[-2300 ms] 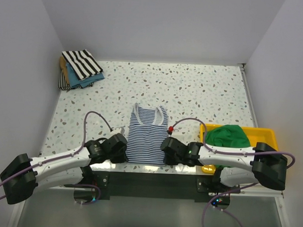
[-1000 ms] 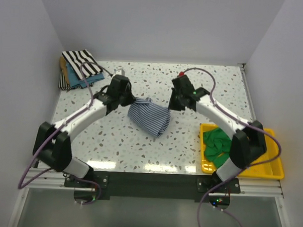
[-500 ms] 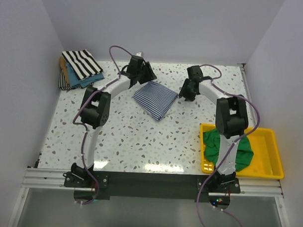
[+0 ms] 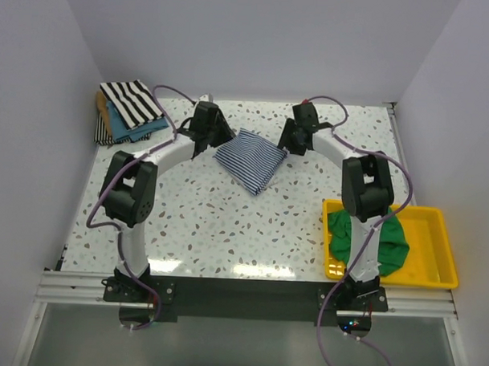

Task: Fold and stack the tank tops
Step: Fold the tank top

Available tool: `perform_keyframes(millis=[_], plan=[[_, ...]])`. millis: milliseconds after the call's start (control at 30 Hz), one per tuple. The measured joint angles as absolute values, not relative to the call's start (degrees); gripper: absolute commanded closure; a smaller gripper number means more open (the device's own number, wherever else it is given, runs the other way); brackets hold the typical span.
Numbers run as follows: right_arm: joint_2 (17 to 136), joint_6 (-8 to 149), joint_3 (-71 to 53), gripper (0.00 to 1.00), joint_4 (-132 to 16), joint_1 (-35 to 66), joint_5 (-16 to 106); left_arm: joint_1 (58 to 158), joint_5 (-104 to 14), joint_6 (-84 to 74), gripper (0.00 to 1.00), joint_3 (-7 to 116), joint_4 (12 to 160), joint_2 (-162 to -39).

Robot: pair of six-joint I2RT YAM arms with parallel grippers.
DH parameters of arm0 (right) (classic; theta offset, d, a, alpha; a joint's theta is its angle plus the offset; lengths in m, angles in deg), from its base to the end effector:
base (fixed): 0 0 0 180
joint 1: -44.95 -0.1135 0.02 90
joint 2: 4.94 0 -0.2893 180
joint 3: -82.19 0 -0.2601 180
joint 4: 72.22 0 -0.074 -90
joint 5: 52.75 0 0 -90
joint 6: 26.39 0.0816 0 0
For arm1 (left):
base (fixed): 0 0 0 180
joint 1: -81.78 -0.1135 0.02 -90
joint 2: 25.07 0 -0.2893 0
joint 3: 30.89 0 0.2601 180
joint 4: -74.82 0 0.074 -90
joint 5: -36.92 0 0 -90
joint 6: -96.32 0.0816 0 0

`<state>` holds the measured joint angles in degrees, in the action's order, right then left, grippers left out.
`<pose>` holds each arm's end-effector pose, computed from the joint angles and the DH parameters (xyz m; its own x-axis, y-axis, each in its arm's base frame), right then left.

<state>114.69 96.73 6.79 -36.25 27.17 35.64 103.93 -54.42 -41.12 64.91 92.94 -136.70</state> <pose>0.4884 0.1542 0.1766 -0.7774 0.3243 -0.5390 0.1628 0.9314 0.3256 0.4693 -0.1890 0.2246 -0.6143 -0.5450 -0.5707 -0.1382 0.7863 -0.6022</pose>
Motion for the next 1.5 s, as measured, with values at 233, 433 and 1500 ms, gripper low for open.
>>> perform_keyframes(millis=[233,433,1500], plan=[[121.03,95.79,9.76,0.77,-37.69,27.21,34.9,103.93,-54.4,-42.59,0.63,61.93,92.67,-140.81],[119.83,96.58,6.98,1.0,-39.94,27.21,33.63,103.93,-54.86,-42.63,0.64,61.63,92.5,-141.86],[64.44,117.5,-49.67,0.53,-44.4,4.2,30.76,106.86,-56.19,-38.85,0.72,42.37,95.47,-112.26]])
